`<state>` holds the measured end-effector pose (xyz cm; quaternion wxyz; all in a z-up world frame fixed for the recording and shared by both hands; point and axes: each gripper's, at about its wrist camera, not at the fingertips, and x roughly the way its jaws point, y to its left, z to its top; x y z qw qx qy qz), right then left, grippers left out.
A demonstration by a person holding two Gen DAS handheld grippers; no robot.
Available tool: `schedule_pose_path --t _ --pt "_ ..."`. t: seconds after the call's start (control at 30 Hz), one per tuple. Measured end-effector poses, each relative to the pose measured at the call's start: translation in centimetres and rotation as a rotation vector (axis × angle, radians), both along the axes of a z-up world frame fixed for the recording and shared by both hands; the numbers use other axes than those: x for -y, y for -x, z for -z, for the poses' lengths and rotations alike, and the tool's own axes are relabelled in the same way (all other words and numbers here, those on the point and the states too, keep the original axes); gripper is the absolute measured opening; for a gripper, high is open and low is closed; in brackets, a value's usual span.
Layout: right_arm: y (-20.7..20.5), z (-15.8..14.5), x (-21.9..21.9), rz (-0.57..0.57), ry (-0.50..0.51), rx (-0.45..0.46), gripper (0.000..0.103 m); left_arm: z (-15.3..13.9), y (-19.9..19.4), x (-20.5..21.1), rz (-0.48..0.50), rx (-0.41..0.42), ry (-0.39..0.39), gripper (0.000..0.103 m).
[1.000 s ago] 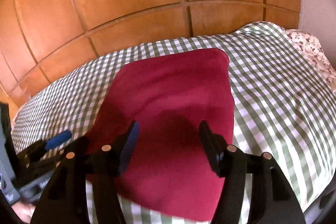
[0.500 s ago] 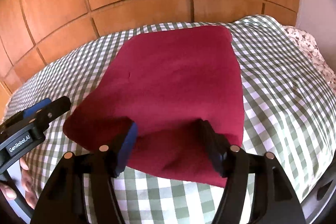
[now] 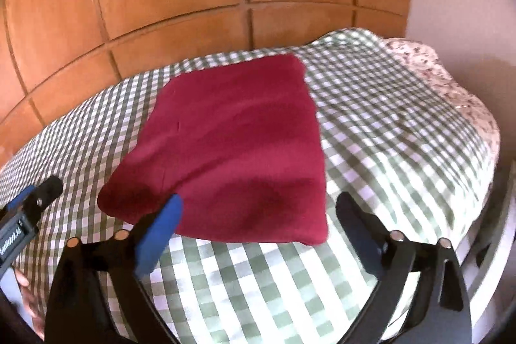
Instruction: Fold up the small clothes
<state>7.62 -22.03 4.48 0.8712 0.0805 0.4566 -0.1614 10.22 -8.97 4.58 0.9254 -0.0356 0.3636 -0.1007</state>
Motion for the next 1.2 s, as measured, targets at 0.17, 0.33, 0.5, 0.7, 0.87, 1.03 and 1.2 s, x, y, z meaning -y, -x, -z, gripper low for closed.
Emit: schedule_pose_path --t 0.17,0.33,0.5,0.7,0.87,1.03,1.2 --pt "1.0 -1.1 -0.8 0.022 0.041 0.026 0.1 -0.4 1.6 -0.8 -0.03 0.023 -0.018 0.082" --pt "2.1 -1.7 -1.3 0.05 0.08 0.057 0.101 -0.8 3.1 -1.4 -0.061 0.044 -0.03 0.09" --pt "2.4 -1.6 -2.2 0.04 0.103 0.043 0.101 -1.0 4.2 -1.5 -0.074 0.054 -0.05 0.092" --pt "2.6 -2.1 -2.5 0.036 0.113 0.07 0.101 -0.9 4.8 -1.2 -0.069 0.057 -0.08 0.094" --pt "2.7 -1.8 -2.3 0.031 0.093 0.07 0.101 -1.0 5.3 -1.1 -0.071 0.076 -0.085 0.099" --pt "2.7 -1.5 -2.2 0.038 0.077 0.069 0.101 -0.9 5.1 -1.1 -0.07 0.072 -0.098 0.099" --pt "2.7 -1.2 -2.2 0.039 0.076 0.058 0.101 -0.4 5.0 -1.1 -0.073 0.052 -0.097 0.099"
